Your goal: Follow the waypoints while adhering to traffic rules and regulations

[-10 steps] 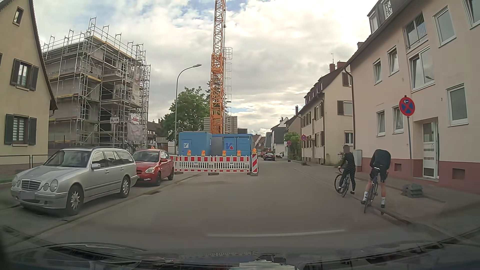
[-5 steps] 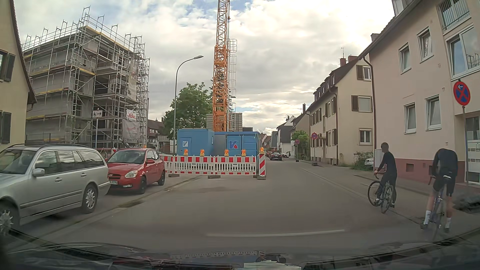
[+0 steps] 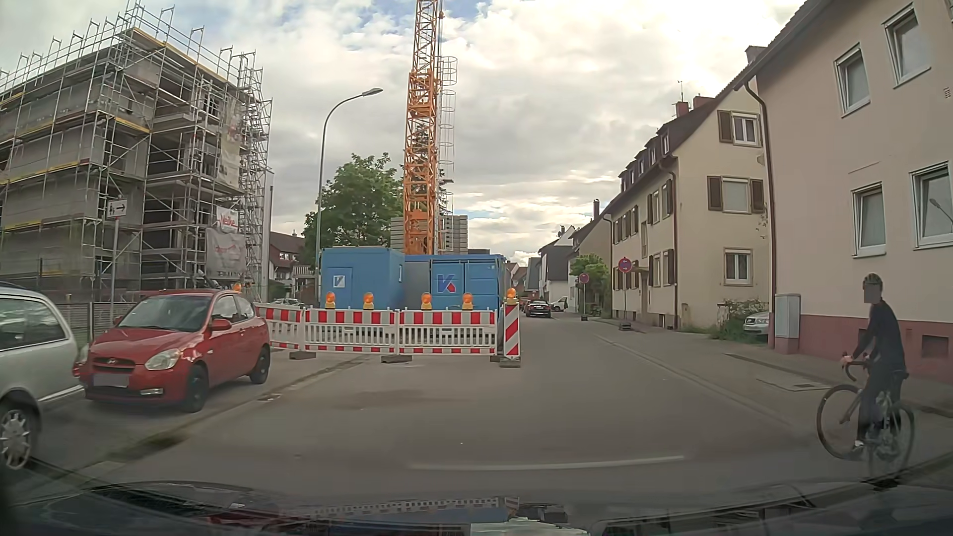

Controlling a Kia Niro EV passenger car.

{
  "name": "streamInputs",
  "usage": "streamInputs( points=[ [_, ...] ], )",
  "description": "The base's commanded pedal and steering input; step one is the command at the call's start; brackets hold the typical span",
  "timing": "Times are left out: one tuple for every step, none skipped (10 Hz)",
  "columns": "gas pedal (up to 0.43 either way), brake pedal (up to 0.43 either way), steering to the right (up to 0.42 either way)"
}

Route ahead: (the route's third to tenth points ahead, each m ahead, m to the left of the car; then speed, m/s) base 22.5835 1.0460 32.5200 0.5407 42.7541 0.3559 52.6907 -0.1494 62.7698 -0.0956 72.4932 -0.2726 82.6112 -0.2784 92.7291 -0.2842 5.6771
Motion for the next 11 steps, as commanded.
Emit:
streamInputs(
  points=[
    [0.11, 0.0, 0.104],
    [0.11, 0.0, 0.122],
    [0.11, 0.0, 0.136],
    [0.11, 0.0, 0.147],
    [0.11, 0.0, 0.155],
    [0.11, 0.0, 0.157],
    [0.11, 0.0, 0.156],
    [0.11, 0.0, 0.151],
    [0.11, 0.0, 0.14],
    [0.11, 0.0, 0.122],
    [0.11, 0.0, 0.093]
  ],
)
